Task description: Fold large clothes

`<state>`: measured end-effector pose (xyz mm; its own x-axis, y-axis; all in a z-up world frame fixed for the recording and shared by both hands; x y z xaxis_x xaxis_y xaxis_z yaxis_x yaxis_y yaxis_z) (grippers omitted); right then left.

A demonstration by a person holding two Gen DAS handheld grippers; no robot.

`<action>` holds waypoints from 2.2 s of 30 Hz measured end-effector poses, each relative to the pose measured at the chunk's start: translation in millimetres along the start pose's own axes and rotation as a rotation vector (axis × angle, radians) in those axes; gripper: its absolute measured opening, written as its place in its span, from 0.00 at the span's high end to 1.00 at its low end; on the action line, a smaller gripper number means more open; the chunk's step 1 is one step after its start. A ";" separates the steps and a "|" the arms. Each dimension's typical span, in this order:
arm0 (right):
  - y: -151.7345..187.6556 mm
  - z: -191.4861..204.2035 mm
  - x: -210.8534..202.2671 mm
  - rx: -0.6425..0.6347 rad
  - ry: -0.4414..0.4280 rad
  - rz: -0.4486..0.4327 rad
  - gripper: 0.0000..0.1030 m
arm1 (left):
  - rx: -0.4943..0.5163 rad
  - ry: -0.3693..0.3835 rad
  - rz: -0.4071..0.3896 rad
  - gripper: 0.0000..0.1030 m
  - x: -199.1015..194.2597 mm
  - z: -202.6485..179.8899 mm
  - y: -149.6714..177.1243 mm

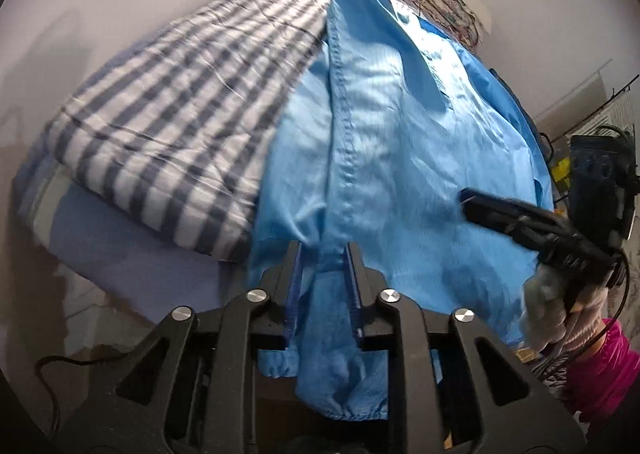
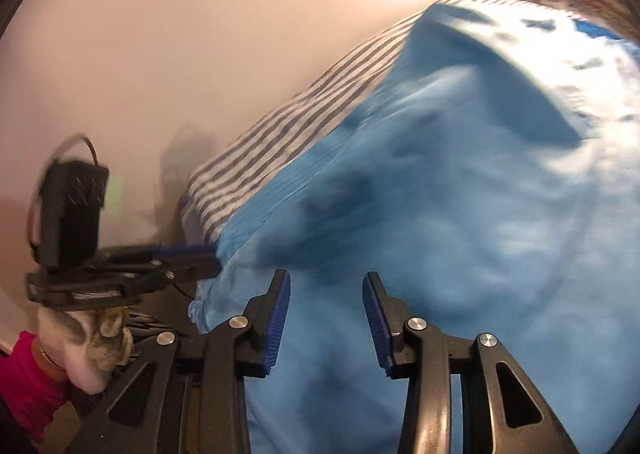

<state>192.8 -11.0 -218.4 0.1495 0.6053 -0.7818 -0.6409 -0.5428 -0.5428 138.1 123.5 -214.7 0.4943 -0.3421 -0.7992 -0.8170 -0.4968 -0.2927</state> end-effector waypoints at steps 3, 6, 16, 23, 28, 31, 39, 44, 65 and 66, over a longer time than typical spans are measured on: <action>5.6 -19.9 -23.6 0.021 0.065 0.003 0.60 | 0.033 -0.056 -0.048 0.81 -6.4 -5.7 0.8; 20.4 -36.1 -27.2 0.046 0.122 0.051 0.60 | 0.065 -0.044 -0.078 0.81 -14.5 -15.5 0.5; 41.9 -46.5 -13.4 0.079 0.120 0.105 0.60 | 0.029 -0.041 0.051 0.86 16.4 -10.4 3.4; 42.2 -47.2 -6.8 0.083 0.108 0.104 0.61 | 0.076 -0.109 -0.060 1.00 -7.6 -9.8 -2.6; 40.4 -38.6 -2.1 0.057 0.092 0.107 0.61 | 0.065 -0.143 -0.036 1.00 -2.9 1.3 -3.3; 40.1 -35.4 3.1 0.041 0.091 0.122 0.61 | 0.036 -0.133 -0.078 0.94 -12.4 3.1 -9.5; 31.7 -34.7 7.5 0.041 0.076 0.115 0.61 | -0.044 -0.076 -0.029 0.36 5.4 10.3 -40.0; 27.6 -38.5 -0.3 0.052 0.084 0.092 0.61 | -0.029 -0.046 0.051 0.90 21.4 8.0 -31.5; -31.8 -16.0 76.3 0.000 0.032 0.080 0.66 | -0.105 0.114 0.064 0.67 10.3 6.6 -20.7; -35.5 -11.8 78.2 -0.022 0.038 0.094 0.67 | -0.071 0.082 0.056 0.99 11.5 2.1 -18.6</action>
<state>236.1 48.7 -263.9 0.1180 0.5292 -0.8403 -0.6370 -0.6088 -0.4729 158.4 130.5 -219.5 0.4734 -0.4335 -0.7668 -0.8224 -0.5293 -0.2084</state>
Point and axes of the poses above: each gripper's, at about its wrist camera, not at the fingertips, and x roughly the way its jaws point, z to its left, y to its underside, the point moved 4 cm from there along x, roughly the way its jaws point, and after that the axes turned 11 degrees about -x, right-handed, at the moved point
